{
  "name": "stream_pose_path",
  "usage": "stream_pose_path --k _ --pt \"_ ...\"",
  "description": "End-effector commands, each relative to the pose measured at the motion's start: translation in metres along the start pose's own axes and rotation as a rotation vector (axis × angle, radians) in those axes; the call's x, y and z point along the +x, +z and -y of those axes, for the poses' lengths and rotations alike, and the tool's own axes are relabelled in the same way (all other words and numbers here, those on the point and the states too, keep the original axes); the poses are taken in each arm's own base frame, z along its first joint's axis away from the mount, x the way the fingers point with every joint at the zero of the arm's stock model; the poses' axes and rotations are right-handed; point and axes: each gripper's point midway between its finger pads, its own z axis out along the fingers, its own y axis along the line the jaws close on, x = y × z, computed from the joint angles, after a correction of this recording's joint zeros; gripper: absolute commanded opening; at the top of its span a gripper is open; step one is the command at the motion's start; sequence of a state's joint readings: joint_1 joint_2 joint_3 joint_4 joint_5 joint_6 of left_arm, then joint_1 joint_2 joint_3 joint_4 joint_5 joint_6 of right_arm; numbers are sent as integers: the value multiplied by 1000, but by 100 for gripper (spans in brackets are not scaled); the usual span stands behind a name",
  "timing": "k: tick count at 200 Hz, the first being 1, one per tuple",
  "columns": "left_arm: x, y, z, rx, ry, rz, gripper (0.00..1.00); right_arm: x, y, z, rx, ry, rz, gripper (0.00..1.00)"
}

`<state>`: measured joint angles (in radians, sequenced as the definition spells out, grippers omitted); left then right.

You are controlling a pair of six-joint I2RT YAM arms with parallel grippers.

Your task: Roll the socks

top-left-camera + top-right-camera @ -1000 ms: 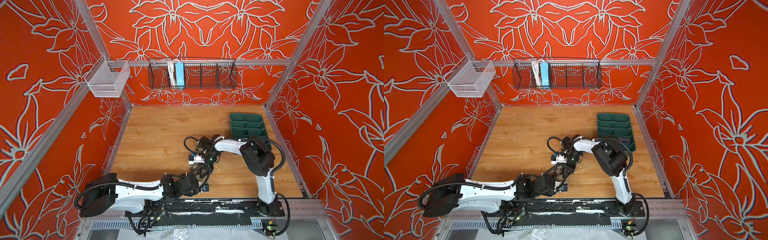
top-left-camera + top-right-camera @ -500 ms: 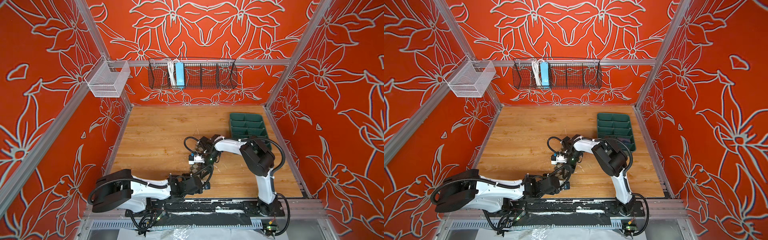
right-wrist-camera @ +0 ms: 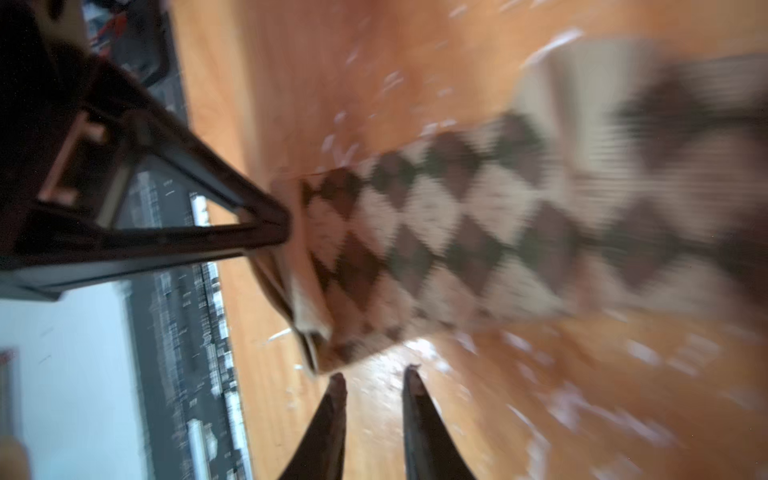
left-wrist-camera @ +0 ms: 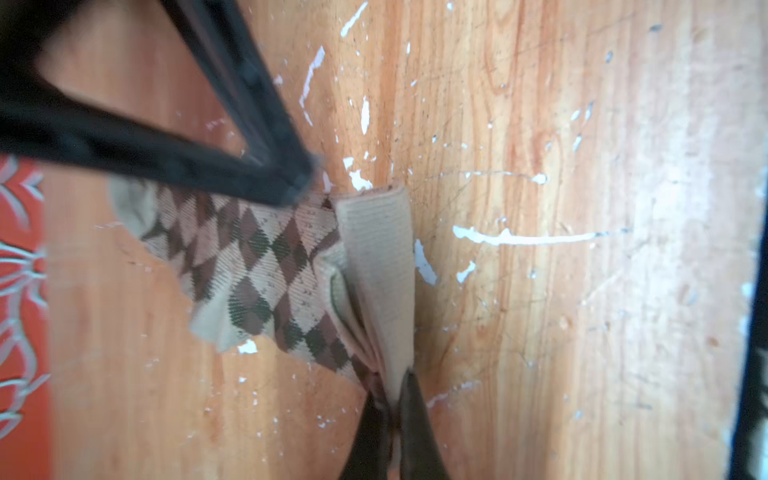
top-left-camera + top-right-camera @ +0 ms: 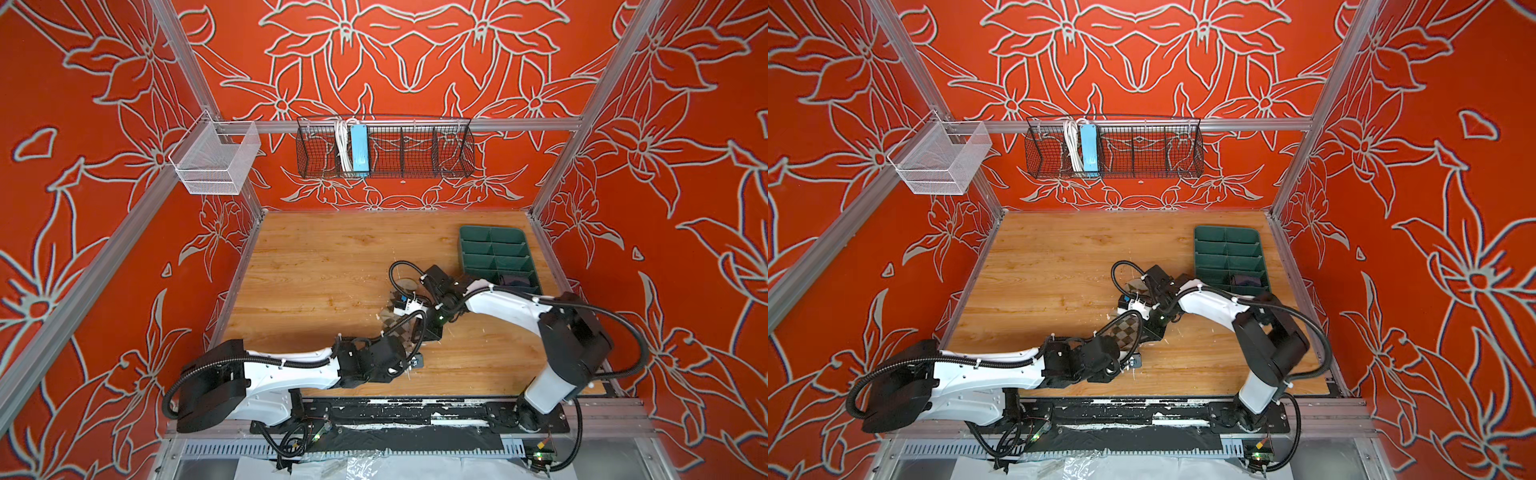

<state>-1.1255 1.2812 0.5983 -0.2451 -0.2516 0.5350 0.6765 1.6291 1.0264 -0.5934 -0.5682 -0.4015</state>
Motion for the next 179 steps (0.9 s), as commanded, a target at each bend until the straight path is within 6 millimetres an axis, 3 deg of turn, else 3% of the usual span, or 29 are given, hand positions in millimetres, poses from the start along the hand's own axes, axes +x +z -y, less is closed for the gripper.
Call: stream_pose_path --k 1,24,45,58,75,128,150,179 --pt "15 -5 28 235 -25 -60 0 -6 -29 46 289 78 106 27" --pt "25 -5 36 350 -35 -132 0 -12 -73 72 509 153 254 28" --pt "25 -3 37 419 -70 -156 0 -23 -127 82 725 180 434 27" --pt "21 -4 36 467 -107 -140 0 -28 -152 74 775 151 532 27" --pt "16 -5 36 534 -145 -125 0 -33 -164 47 732 26 606 27" --pt "10 -7 27 733 -304 -143 0 -19 -166 -30 584 -360 613 27" --pt "7 -3 23 802 -354 -163 0 2 -144 -63 548 -631 481 29" --pt "3 5 17 875 -413 -200 0 28 -108 -77 556 -841 267 33"
